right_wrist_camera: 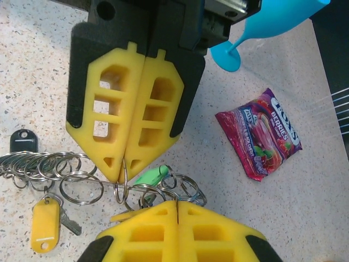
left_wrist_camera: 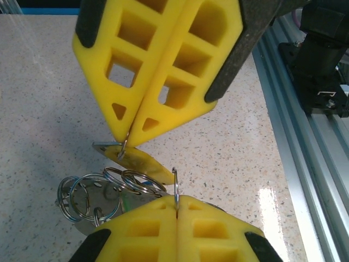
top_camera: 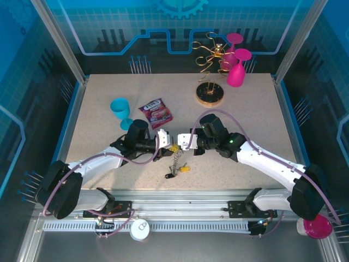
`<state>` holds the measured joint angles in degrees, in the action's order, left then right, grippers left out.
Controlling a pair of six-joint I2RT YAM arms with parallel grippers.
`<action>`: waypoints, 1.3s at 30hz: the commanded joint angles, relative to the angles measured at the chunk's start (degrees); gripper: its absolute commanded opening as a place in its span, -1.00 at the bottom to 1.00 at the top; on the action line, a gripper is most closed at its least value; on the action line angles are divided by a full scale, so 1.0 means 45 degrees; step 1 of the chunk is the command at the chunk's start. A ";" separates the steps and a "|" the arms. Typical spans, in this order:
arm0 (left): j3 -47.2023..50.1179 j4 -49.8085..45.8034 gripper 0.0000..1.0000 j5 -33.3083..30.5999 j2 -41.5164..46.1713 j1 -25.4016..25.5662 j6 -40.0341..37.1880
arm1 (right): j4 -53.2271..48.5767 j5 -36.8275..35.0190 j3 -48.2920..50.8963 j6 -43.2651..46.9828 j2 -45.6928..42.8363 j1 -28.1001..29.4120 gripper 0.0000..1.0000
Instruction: Put the keys on the keyring
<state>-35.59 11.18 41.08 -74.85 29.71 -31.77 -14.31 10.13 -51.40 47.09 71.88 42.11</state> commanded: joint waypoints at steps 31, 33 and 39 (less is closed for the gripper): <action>-0.1274 -0.0188 -1.00 0.1293 -0.1015 -0.0653 0.1974 | -0.0500 -0.1302 0.1451 0.3961 -0.0370 0.1650 -1.00; -0.1447 -0.0125 -1.00 0.1443 -0.1177 -0.0817 0.2418 | -0.0612 -0.1912 0.1889 0.4740 -0.0386 0.1942 -1.00; -0.1606 0.0570 -1.00 0.2136 -0.1434 -0.1218 0.3554 | -0.0226 -0.3420 0.2900 0.5533 -0.0112 0.2182 -1.00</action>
<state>-40.42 8.40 48.56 -80.97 26.35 -20.05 -8.78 -1.91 -42.22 67.85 69.76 50.48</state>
